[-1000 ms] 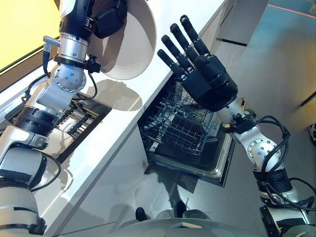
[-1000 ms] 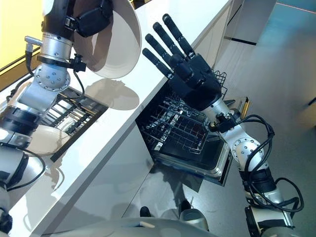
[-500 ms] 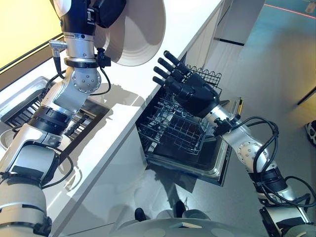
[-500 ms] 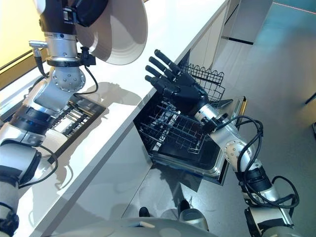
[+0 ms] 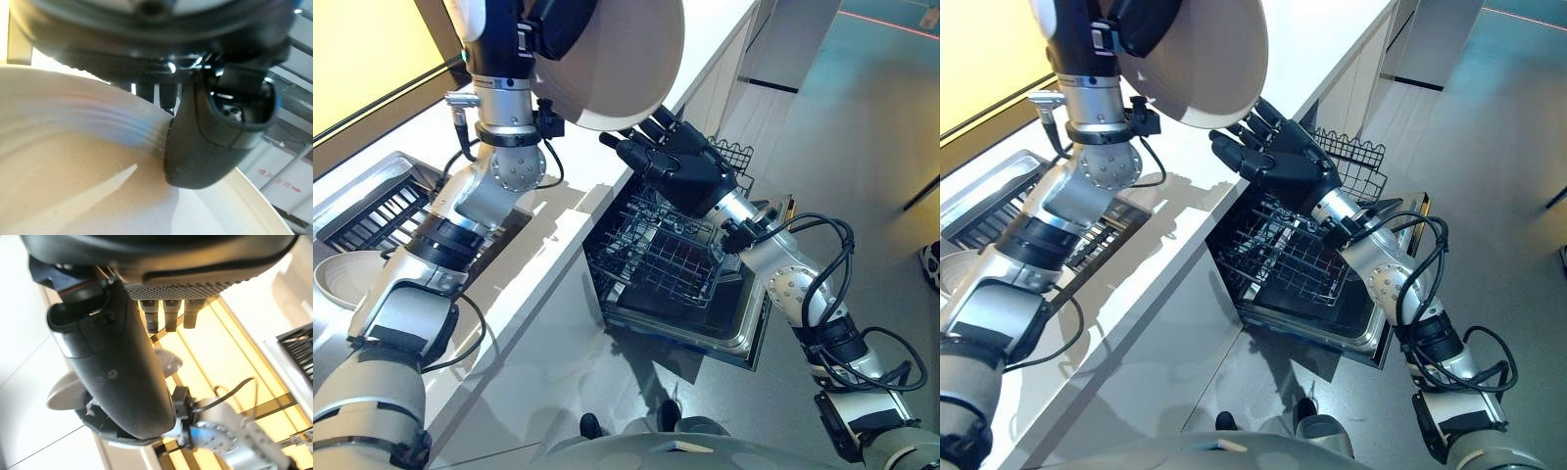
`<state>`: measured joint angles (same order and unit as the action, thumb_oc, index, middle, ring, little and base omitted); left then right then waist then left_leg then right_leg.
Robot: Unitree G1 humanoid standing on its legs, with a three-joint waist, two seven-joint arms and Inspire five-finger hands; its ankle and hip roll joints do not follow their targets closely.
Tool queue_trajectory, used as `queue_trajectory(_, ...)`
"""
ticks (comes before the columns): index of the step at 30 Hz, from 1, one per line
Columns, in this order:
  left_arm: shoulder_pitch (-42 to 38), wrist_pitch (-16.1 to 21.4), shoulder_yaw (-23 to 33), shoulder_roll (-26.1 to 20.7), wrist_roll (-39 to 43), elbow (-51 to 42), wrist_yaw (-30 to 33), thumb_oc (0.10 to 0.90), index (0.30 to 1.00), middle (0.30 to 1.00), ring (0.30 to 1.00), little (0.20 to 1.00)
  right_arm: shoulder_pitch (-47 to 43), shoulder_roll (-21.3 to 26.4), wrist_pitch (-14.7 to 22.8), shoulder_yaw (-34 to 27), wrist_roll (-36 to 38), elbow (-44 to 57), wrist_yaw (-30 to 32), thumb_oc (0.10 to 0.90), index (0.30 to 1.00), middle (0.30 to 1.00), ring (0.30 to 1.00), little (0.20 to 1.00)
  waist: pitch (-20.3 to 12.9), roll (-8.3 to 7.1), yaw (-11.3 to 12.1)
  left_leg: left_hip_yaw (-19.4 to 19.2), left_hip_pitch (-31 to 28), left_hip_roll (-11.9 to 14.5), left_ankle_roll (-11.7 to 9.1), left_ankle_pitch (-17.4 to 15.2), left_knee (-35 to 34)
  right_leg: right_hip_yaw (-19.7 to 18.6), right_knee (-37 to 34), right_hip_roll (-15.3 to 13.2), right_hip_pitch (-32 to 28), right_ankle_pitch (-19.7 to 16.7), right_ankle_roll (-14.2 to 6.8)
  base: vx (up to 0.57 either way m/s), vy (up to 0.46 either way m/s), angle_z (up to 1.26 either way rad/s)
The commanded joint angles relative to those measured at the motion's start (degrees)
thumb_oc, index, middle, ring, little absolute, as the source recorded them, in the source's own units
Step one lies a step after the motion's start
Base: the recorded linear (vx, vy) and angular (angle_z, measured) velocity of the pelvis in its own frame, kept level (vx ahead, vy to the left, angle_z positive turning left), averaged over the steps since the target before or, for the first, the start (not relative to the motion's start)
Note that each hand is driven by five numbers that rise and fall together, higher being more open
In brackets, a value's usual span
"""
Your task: Pick up plates and place into dishwasher.
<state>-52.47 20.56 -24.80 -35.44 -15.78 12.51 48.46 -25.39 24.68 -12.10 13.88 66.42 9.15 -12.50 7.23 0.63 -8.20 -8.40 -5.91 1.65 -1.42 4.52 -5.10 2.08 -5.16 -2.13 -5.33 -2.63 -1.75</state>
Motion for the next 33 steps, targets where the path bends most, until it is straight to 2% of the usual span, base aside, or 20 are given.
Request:
queue_trajectory(1,-1.6,4.6,4.4,1.1,-3.4,6.3,3.3,0.1,0.3,0.3,0.3,0.2,-6.7,-4.2,6.5,-2.5,2.3,3.6,-1.4,0.8,0.9,0.9,0.9,0.9,-6.5,-1.71,-0.2,0.6,-2.1,-3.2,0.4,-4.1,0.1,1.4,0.2,0.8,0.0,-2.3,-2.7,0.0,0.0,0.0)
queue_trajectory(13,4.3,9.1,4.0,5.4,-7.7,9.8,5.3,0.1,0.3,0.3,0.3,0.2,-5.3,-4.9,7.6,-3.8,3.1,4.1,-1.3,0.8,0.9,0.9,0.9,0.9,-6.2,-2.42,-0.3,-0.5,-2.5,-2.8,0.6,-4.2,0.1,1.2,0.2,0.9,-0.1,-2.5,-2.8,0.01,-0.019,-0.05)
queue_trajectory(20,6.0,9.7,4.6,5.6,-7.6,9.8,5.6,0.1,0.3,0.3,0.3,0.2,-4.7,-5.0,8.4,-5.1,3.8,4.5,-0.4,0.8,0.9,0.9,0.9,0.9,-6.2,-2.49,-0.3,-0.6,-2.6,-2.8,0.6,-4.2,0.1,1.2,0.2,0.9,0.0,-2.5,-2.7,0.0,-0.002,0.0)
queue_trajectory(21,6.2,9.7,4.7,5.6,-7.4,9.7,5.6,0.1,0.3,0.3,0.3,0.2,-4.6,-4.9,8.6,-5.3,4.1,4.6,-0.1,0.704,0.818,0.818,0.818,0.804,-6.1,-2.48,-0.3,-0.6,-2.6,-2.8,0.6,-4.2,0.1,1.2,0.2,1.0,0.0,-2.5,-2.7,0.0,0.0,0.0)
queue_trajectory(22,6.3,9.6,4.8,5.6,-7.3,9.5,5.5,0.1,0.3,0.3,0.3,0.2,-4.6,-5.0,8.8,-5.4,4.1,4.7,0.1,0.182,0.371,0.371,0.371,0.282,-6.2,-2.47,-0.3,-0.6,-2.6,-2.8,0.7,-4.3,0.1,1.2,0.2,1.0,0.0,-2.6,-2.7,0.0,0.0,0.0)
queue_trajectory(23,6.7,9.6,4.9,5.7,-7.5,9.5,5.8,0.1,0.3,0.3,0.3,0.2,-4.5,-5.1,9.2,-5.6,3.8,4.8,0.4,0.1,0.3,0.3,0.3,0.2,-6.2,-2.46,-0.3,-0.5,-2.6,-2.9,0.7,-4.3,0.1,1.2,0.2,1.0,-0.1,-2.5,-2.7,0.0,0.0,0.0)
queue_trajectory(33,9.8,9.3,5.5,6.6,-9.2,8.2,5.6,0.1,0.3,0.3,0.3,0.2,-3.4,-5.7,13.7,-6.6,0.7,5.4,2.4,0.1,0.3,0.3,0.3,0.2,-6.2,-2.39,0.0,0.1,-2.7,-3.1,1.0,-4.6,0.1,0.9,0.2,1.1,-0.2,-2.3,-2.7,0.0,0.0,0.0)
